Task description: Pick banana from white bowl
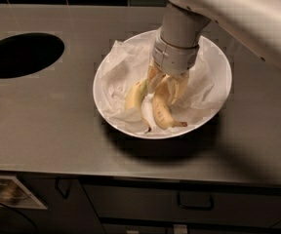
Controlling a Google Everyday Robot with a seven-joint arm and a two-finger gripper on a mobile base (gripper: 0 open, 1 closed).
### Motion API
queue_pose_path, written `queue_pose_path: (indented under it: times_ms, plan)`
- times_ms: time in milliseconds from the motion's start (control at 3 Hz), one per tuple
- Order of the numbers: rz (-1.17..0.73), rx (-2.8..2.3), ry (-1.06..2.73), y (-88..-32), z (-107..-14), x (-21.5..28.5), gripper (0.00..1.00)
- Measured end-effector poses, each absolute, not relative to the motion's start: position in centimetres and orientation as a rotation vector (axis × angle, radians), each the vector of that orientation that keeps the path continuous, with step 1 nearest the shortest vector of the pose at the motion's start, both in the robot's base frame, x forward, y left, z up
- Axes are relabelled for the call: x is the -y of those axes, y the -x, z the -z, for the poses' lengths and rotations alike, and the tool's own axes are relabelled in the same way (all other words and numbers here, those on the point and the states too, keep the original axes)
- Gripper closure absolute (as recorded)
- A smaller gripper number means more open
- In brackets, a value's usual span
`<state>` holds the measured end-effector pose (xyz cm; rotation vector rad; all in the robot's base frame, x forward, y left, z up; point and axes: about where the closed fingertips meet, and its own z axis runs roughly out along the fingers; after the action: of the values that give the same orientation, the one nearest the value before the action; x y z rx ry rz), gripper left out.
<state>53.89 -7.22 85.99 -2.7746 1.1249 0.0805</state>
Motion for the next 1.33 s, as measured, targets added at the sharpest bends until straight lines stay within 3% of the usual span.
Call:
queue_pose_path:
  times_ms: [667, 1333]
  plan:
    - [-0.090, -1.138, 2.776, -53.83, -86.08, 7.38, 0.60]
    - [-0.105, -1.153, 2.781, -53.86, -85.90, 7.52, 0.50]
